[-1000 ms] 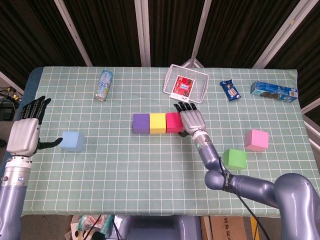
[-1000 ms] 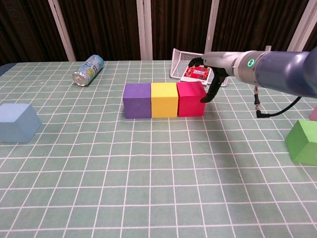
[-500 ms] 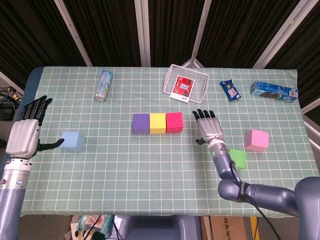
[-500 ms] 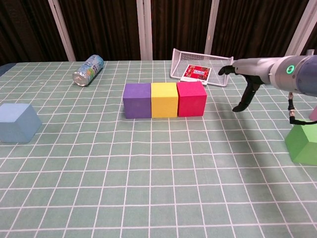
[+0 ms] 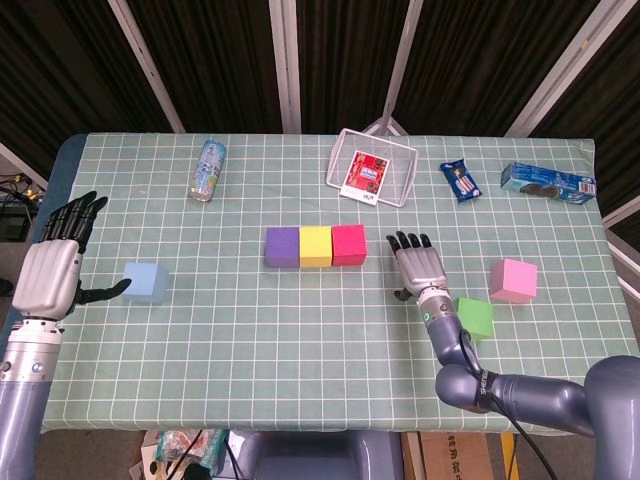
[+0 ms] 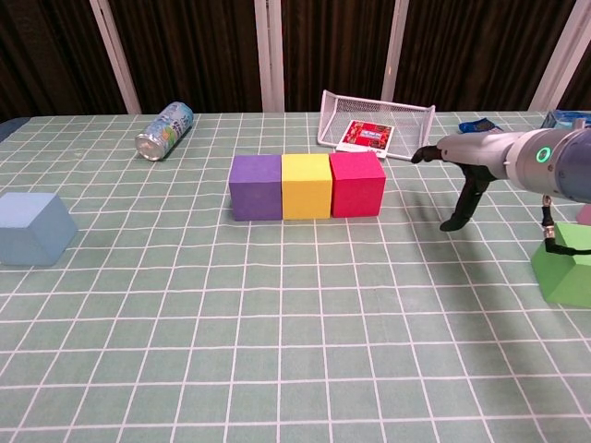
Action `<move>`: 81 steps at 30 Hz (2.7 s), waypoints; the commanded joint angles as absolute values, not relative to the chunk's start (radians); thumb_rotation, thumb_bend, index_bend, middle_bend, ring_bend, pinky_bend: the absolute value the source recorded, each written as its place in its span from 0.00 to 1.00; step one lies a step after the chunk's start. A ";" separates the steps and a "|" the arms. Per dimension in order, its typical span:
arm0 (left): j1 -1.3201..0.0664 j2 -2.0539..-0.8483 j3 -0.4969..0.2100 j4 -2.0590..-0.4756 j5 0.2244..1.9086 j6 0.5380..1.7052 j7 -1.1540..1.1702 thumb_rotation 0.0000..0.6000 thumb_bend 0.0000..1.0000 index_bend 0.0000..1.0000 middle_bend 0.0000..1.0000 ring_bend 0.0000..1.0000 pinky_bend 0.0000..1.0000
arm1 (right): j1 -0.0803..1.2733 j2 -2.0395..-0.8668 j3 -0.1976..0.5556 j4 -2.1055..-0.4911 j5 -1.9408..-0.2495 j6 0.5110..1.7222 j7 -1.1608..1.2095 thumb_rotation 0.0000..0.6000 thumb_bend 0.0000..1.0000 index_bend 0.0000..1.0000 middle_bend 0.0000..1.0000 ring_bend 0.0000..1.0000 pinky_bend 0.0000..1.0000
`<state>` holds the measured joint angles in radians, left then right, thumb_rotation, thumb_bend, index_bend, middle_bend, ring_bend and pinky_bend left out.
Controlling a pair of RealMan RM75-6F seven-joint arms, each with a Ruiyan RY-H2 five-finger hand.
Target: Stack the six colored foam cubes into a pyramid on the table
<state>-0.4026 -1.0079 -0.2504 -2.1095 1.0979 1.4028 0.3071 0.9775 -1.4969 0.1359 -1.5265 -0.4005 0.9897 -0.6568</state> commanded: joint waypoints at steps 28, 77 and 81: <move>-0.405 -1.003 -0.247 -2.109 1.090 1.387 0.307 1.00 0.05 0.00 0.00 0.00 0.02 | 0.989 -1.533 0.143 -1.526 -0.403 0.968 -0.688 1.00 0.24 0.00 0.00 0.00 0.00; -0.411 -1.009 -0.246 -2.091 1.077 1.376 0.311 1.00 0.05 0.00 0.00 0.00 0.02 | 0.980 -1.547 0.142 -1.537 -0.422 0.984 -0.680 1.00 0.24 0.00 0.00 0.00 0.00; -0.412 -1.014 -0.242 -2.087 1.076 1.375 0.317 1.00 0.05 0.00 0.00 0.00 0.02 | 0.959 -1.519 0.145 -1.554 -0.445 1.011 -0.660 1.00 0.24 0.00 0.00 0.00 0.00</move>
